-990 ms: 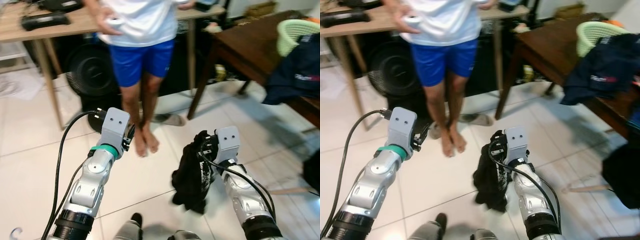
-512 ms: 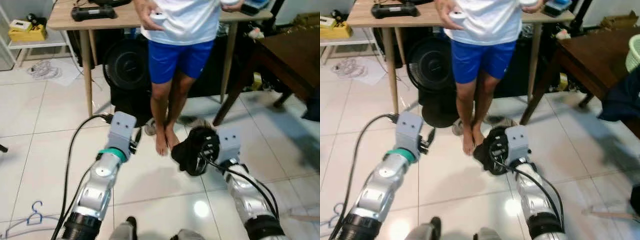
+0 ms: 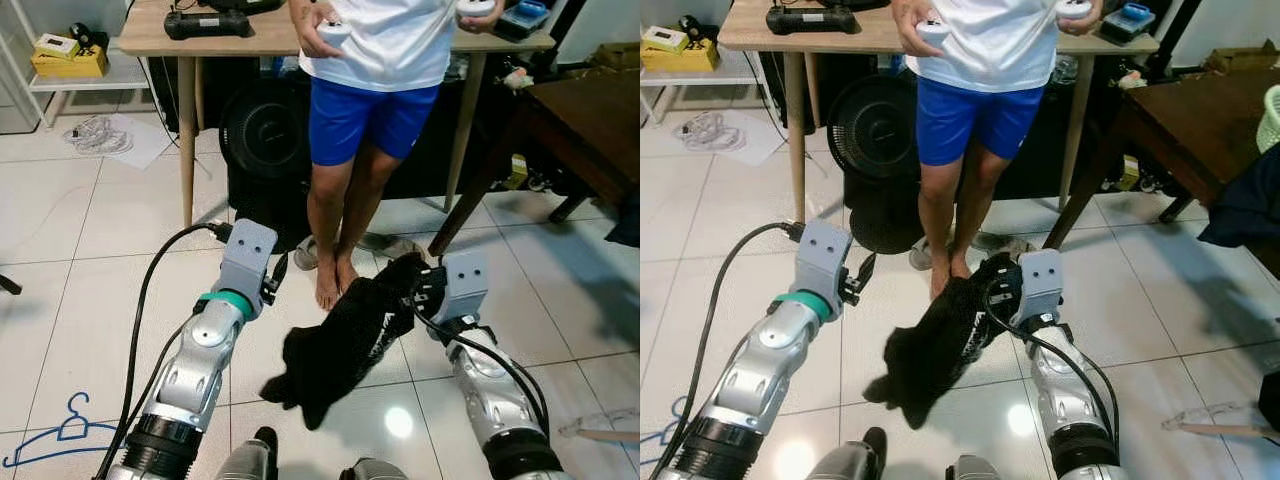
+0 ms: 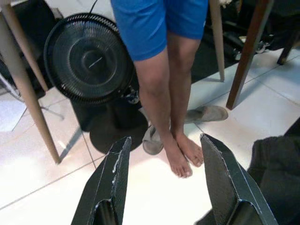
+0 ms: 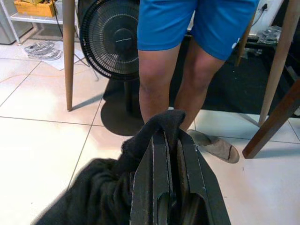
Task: Hang hanger
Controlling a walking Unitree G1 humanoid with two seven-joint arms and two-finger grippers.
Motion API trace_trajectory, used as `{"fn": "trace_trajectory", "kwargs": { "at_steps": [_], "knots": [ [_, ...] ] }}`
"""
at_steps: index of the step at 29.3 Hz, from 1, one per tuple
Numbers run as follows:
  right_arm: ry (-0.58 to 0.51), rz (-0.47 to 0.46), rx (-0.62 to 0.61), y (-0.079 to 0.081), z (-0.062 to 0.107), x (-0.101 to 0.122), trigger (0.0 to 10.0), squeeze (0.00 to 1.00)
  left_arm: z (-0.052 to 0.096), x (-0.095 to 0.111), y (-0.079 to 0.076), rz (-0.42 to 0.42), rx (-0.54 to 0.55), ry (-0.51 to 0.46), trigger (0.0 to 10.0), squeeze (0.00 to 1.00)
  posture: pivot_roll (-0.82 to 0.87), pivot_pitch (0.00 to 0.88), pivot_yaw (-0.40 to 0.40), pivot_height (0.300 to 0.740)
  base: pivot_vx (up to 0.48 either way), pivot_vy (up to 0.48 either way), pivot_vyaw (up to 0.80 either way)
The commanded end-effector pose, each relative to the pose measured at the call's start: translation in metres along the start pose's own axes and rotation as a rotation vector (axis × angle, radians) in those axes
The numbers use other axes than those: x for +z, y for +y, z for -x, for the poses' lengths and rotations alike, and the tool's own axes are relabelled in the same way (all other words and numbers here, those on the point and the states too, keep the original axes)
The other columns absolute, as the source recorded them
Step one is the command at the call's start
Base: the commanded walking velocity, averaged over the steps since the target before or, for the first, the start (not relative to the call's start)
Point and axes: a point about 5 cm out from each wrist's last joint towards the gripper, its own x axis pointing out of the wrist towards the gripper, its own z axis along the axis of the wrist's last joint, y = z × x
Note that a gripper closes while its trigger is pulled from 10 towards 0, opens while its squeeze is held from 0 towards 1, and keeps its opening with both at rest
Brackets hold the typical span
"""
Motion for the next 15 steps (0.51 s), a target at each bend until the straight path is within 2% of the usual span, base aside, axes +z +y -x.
{"fn": "trace_trajectory", "kwargs": {
  "at_steps": [1,15],
  "knots": [
    [-0.03,-0.009,-0.037,-0.0072,0.0023,0.0028,10.0,0.0,-0.0004,-0.0043,-0.0039,0.006,-0.019,0.015,10.0,0.0,-0.06,0.058,0.019,0.74,0.0,0.0,0.0],
    [-0.039,-0.001,-0.024,-0.0078,0.0004,0.0046,10.0,0.0,-0.0013,-0.0035,-0.0045,0.011,-0.013,0.005,10.0,0.0,-0.05,0.054,0.012,0.74,0.0,0.0,0.0]
  ]
}}
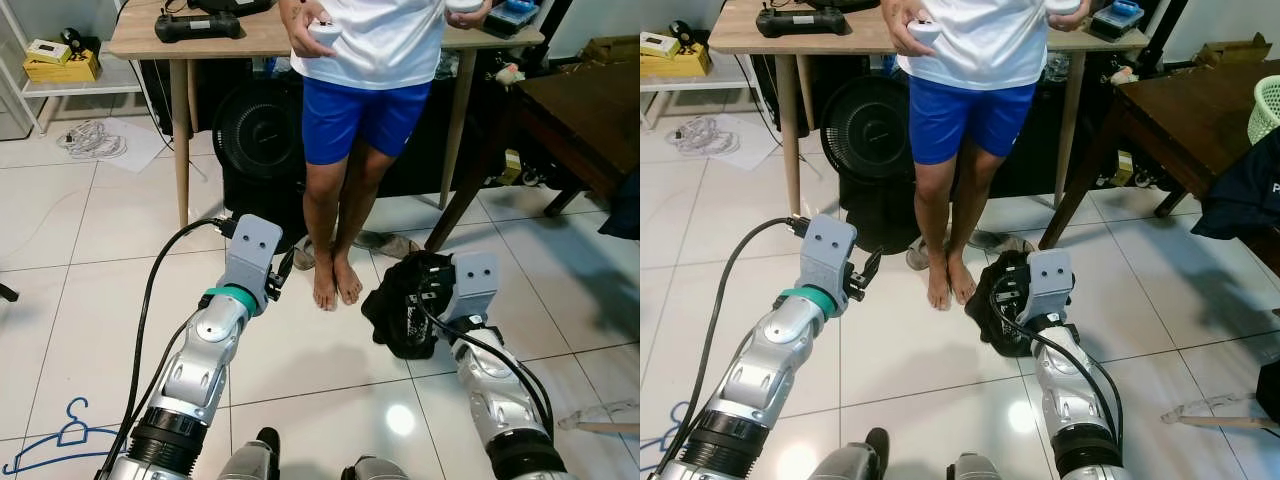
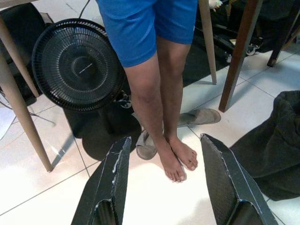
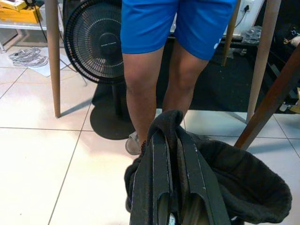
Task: Hang hanger
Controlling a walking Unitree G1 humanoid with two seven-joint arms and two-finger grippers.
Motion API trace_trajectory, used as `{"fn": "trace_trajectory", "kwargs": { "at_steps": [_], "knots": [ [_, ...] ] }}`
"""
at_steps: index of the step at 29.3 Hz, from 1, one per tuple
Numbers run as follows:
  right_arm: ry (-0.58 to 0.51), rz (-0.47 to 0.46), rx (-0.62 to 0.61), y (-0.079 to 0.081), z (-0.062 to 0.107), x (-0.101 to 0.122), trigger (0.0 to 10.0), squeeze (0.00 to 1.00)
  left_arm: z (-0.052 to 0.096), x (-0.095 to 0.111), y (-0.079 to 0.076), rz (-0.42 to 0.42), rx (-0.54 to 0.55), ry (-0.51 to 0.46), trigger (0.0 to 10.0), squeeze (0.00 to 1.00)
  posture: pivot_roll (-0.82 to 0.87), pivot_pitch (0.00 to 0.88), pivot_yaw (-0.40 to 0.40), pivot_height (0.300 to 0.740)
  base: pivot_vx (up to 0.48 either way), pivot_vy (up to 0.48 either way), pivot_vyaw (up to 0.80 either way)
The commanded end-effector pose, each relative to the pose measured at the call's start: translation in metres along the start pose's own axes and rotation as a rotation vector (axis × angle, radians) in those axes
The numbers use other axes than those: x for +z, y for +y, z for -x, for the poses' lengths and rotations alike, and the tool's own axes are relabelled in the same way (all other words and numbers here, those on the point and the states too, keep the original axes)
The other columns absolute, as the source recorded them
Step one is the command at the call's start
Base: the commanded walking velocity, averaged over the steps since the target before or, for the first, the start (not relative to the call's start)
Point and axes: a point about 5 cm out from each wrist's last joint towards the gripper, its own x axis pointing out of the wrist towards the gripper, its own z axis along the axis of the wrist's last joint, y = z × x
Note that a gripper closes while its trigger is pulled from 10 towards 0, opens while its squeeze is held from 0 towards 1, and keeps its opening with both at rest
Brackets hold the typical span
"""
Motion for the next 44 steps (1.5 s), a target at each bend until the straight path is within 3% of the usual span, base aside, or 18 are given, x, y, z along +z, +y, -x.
{"fn": "trace_trajectory", "kwargs": {
  "at_steps": [1,20,29,44],
  "knots": [
    [-0.021,0.002,-0.002,-0.0021,-0.0003,0.0023,10.0,0.0,0.0009,-0.004,-0.0011,0.0,-0.003,0.013,10.0,0.0,-0.05,0.054,0.012,0.74,0.0,0.0,0.0],
    [-0.015,0.009,0.012,-0.0006,-0.0017,0.0013,10.0,0.0,-0.002,-0.0052,0.0035,-0.007,0.021,0.009,10.0,0.0,-0.06,0.048,0.01,0.74,0.0,0.0,0.0],
    [-0.014,0.009,0.012,-0.0012,-0.0011,0.0006,10.0,0.0,-0.0024,-0.004,0.0035,-0.007,0.022,0.006,10.0,0.0,-0.06,0.047,0.011,0.74,0.0,-0.427,0.0],
    [-0.011,0.006,0.012,0.0003,-0.0002,-0.0012,10.0,0.0,-0.0006,-0.0038,0.0018,-0.005,0.015,0.001,10.0,0.0,-0.06,0.053,0.012,0.74,0.0,0.0,0.0]
  ]
}}
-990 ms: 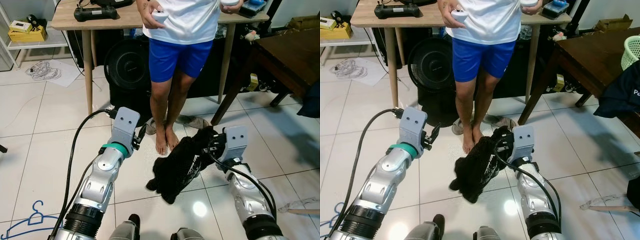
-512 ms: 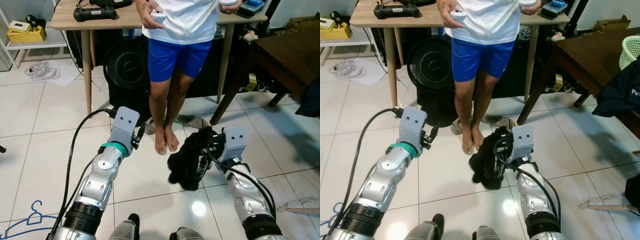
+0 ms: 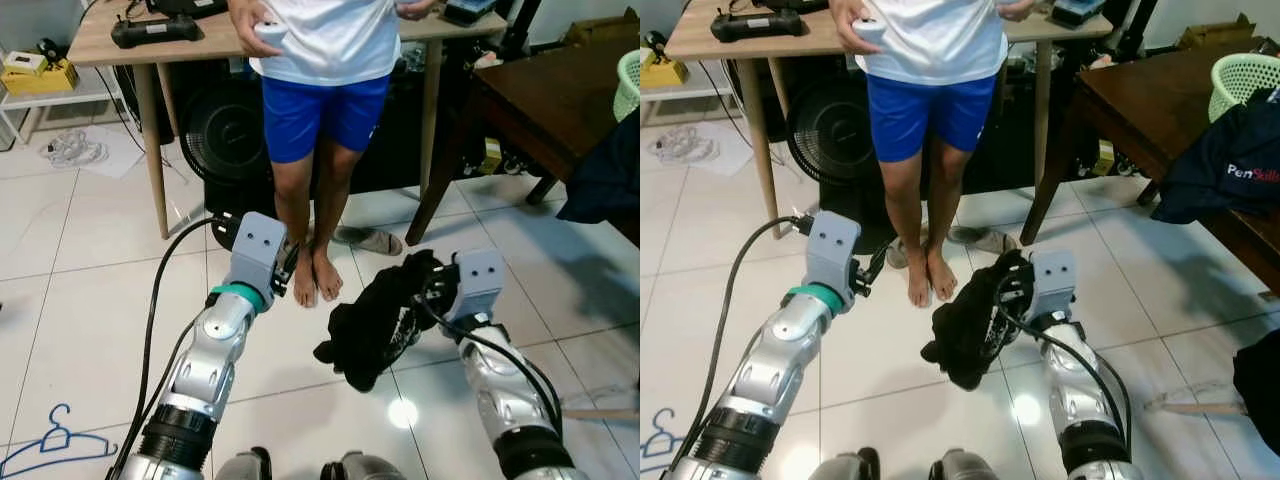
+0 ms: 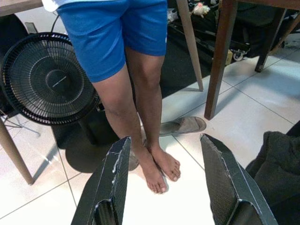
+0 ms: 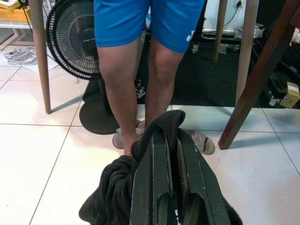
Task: Hang hanger
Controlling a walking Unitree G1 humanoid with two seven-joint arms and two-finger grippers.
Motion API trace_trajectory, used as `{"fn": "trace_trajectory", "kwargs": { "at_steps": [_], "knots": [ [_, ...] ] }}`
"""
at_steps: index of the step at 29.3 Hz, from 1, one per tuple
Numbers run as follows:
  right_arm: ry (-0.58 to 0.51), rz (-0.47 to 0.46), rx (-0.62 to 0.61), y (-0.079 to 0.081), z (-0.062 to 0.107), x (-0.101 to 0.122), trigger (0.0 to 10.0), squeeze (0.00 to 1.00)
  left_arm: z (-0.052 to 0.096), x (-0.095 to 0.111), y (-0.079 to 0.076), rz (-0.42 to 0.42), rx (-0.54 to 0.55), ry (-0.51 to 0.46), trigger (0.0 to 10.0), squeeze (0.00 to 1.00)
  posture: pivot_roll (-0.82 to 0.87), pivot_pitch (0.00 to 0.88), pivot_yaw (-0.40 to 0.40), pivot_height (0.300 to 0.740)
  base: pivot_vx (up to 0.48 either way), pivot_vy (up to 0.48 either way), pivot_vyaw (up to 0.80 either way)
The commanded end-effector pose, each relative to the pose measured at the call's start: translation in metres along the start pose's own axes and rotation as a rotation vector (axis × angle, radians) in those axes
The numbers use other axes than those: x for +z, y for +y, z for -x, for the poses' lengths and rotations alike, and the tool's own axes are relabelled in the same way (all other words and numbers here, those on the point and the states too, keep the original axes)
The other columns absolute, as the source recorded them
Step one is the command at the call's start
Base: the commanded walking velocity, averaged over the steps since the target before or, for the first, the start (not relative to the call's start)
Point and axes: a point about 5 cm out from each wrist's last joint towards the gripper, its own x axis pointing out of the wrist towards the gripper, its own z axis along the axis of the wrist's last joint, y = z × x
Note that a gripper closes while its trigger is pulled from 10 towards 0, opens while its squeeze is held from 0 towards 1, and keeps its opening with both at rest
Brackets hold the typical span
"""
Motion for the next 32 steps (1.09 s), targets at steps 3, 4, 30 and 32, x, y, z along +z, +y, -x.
{"fn": "trace_trajectory", "kwargs": {
  "at_steps": [3,4,30,32],
  "knots": [
    [-0.015,0.0,-0.003,0.0,0.001,0.001,10.0,0.0,0.003,-0.006,0.001,-0.01,0.0,0.021,10.0,0.0,-0.05,0.055,0.012,0.74,0.0,0.0,0.0],
    [-0.015,0.0,-0.003,0.0,0.001,0.001,10.0,0.0,0.003,-0.006,0.001,-0.01,0.0,0.021,10.0,0.0,-0.05,0.055,0.012,0.74,0.0,0.0,0.0],
    [-0.03,-0.008,-0.031,-0.001,0.003,0.0,10.0,0.0,0.009,-0.029,0.012,-0.06,0.031,0.06,10.0,0.0,-0.06,0.05,0.064,0.74,0.0,0.0,0.0],
    [-0.039,-0.021,-0.055,-0.002,0.003,0.001,10.0,0.0,0.01,-0.032,0.015,-0.087,0.022,0.07,10.0,0.0,-0.06,0.046,0.085,0.74,0.0,0.0,0.0]
  ]
}}
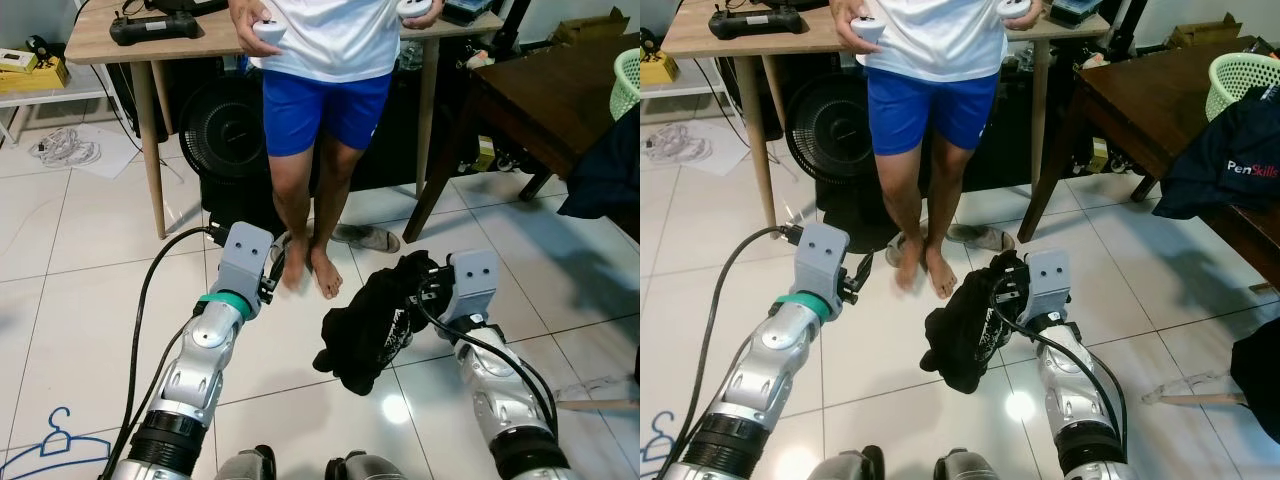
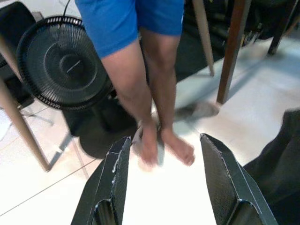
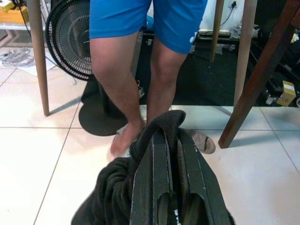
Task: Hang hanger
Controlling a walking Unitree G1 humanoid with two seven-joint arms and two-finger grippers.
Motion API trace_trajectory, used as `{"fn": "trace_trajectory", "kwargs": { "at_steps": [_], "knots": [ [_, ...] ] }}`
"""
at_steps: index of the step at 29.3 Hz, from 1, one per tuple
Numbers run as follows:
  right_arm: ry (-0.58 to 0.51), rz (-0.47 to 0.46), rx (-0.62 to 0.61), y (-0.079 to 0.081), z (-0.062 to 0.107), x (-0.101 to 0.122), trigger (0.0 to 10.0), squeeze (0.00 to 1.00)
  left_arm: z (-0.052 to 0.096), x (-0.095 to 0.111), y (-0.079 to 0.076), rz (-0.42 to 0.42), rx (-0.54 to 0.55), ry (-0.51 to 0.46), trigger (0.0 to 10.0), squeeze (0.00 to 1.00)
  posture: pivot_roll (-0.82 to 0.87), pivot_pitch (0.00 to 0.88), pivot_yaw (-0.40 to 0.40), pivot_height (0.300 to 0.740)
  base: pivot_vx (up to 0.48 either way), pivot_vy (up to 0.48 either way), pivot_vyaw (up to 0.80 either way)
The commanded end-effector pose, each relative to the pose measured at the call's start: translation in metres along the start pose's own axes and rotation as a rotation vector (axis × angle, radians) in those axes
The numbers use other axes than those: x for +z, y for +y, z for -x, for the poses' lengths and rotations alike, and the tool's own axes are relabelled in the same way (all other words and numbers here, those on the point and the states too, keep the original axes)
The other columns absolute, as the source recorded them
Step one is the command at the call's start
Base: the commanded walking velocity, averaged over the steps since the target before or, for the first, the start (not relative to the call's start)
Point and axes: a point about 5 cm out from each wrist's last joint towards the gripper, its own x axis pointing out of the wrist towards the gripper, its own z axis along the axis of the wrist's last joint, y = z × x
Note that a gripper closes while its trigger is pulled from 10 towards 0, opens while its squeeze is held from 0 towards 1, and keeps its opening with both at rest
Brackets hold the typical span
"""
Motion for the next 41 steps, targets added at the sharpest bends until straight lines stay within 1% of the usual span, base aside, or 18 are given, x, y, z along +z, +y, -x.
{"fn": "trace_trajectory", "kwargs": {
  "at_steps": [1,6,8,13,15,17,22,25,28,30,34,38,41],
  "knots": [
    [-0.031,-0.018,-0.039,-0.003,0.002,0.001,10.0,0.0,0.001,-0.007,0.002,-0.033,-0.016,0.021,10.0,0.0,-0.06,0.048,0.087,0.74,0.0,0.0,0.0],
    [-0.032,-0.022,-0.044,-0.001,0.001,0.0,10.0,0.0,-0.003,-0.002,0.007,-0.042,-0.017,0.011,10.0,0.0,-0.06,0.052,0.085,0.74,0.0,0.0,0.0],
    [-0.026,-0.022,-0.037,0.001,0.004,-0.002,10.0,0.0,-0.007,0.002,0.011,-0.029,0.004,-0.008,10.0,0.0,-0.06,0.054,0.069,0.74,0.0,0.0,0.0],
    [-0.018,-0.018,-0.03,0.0,0.007,-0.004,10.0,0.0,-0.007,0.001,0.012,-0.02,0.015,-0.012,10.0,0.0,-0.06,0.055,0.052,0.74,0.0,0.0,0.0],
    [-0.01,-0.017,-0.019,0.003,0.007,-0.006,10.0,0.0,-0.003,-0.003,0.017,-0.02,0.034,-0.01,10.0,0.0,-0.04,0.057,0.043,0.74,0.0,0.0,0.0],
    [0.003,-0.01,-0.009,0.001,0.006,-0.007,10.0,0.0,-0.002,-0.005,0.019,-0.017,0.047,-0.006,10.0,0.0,-0.04,0.06,0.04,0.74,0.0,0.0,0.0],
    [0.009,-0.003,-0.009,-0.001,0.004,-0.008,10.0,0.0,-0.001,-0.005,0.018,-0.011,0.046,-0.006,10.0,0.0,-0.05,0.058,0.028,0.74,0.0,0.0,0.0],
    [0.003,0.006,0.001,-0.003,-0.001,-0.003,10.0,0.0,-0.005,-0.002,0.022,-0.008,0.067,-0.018,10.0,0.0,-0.05,0.04,0.011,0.74,0.0,0.0,0.0],
    [0.0,0.011,0.006,-0.004,-0.002,-0.001,10.0,0.0,-0.006,-0.001,0.023,-0.006,0.076,-0.02,10.0,0.0,-0.04,0.027,0.013,0.74,0.0,0.0,0.0],
    [-0.003,0.014,0.0,-0.006,-0.004,0.0,10.0,0.0,-0.005,-0.004,0.024,-0.005,0.081,-0.016,10.0,0.0,-0.06,0.001,0.022,0.74,0.0,0.0,0.0],
    [-0.012,0.021,-0.007,-0.007,-0.006,0.002,10.0,0.0,-0.005,-0.008,0.027,-0.007,0.084,-0.009,10.0,0.0,-0.07,0.006,0.013,0.74,0.0,0.0,0.0],
    [-0.016,0.028,0.018,-0.005,-0.007,0.004,10.0,0.0,-0.006,-0.006,0.029,-0.01,0.099,-0.017,10.0,0.0,-0.06,0.003,0.008,0.74,0.0,0.0,0.0],
    [-0.015,0.027,0.011,-0.007,-0.008,0.004,10.0,0.0,-0.007,-0.005,0.029,-0.008,0.1,-0.019,10.0,0.0,-0.06,0.008,0.015,0.74,0.0,0.0,0.0]
  ]
}}
